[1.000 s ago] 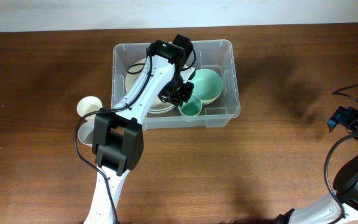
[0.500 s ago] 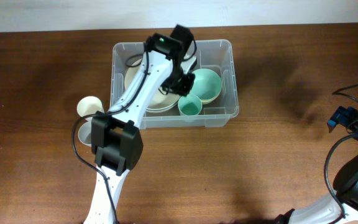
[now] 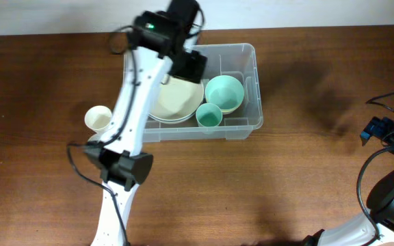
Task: Pack container
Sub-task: 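Lower the mint green cup into the container front and release, then move the left gripper back to the cream cup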
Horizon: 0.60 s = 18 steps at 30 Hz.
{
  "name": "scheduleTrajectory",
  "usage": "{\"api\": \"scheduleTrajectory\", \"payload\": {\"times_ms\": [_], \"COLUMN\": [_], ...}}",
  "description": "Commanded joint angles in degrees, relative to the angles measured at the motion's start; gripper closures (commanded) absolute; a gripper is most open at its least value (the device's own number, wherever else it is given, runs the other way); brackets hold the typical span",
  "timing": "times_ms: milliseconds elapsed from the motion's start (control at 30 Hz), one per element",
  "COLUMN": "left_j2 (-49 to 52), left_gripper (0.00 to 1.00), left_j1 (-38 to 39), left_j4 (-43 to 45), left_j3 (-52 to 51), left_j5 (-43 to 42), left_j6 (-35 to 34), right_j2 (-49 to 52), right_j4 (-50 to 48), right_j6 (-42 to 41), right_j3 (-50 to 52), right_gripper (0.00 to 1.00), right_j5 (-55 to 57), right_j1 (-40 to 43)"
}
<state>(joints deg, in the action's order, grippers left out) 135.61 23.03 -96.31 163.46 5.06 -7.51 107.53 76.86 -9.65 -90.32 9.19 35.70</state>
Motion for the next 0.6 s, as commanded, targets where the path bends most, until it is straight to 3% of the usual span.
{"api": "scheduleTrajectory", "payload": {"times_ms": [0, 267, 433, 567], "left_j2": [-5.0, -14.8, -20.2, -21.8], "left_gripper": [0.0, 0.0, 0.0, 0.0], "left_j1": [-4.1, -18.0, -27.3, -30.5], "left_j4": [-0.4, -0.4, -0.4, -0.4], "left_j3": [2.6, 0.3, -11.8, -25.1], "left_j5": [9.5, 9.0, -1.5, -2.7], "left_j6": [-4.1, -4.9, -4.9, -4.9], "right_j2": [-1.0, -1.0, -1.0, -1.0], "right_j4": [0.0, 0.0, 0.0, 0.0], "right_j6": [-0.2, -0.2, -0.2, -0.2], "right_j3": [-0.7, -0.7, -0.7, -0.7], "right_gripper": [0.01, 0.02, 0.01, 0.01], "right_j5": [0.5, 0.5, 0.5, 0.5], "right_j1": [0.3, 0.3, 0.3, 0.3]}}
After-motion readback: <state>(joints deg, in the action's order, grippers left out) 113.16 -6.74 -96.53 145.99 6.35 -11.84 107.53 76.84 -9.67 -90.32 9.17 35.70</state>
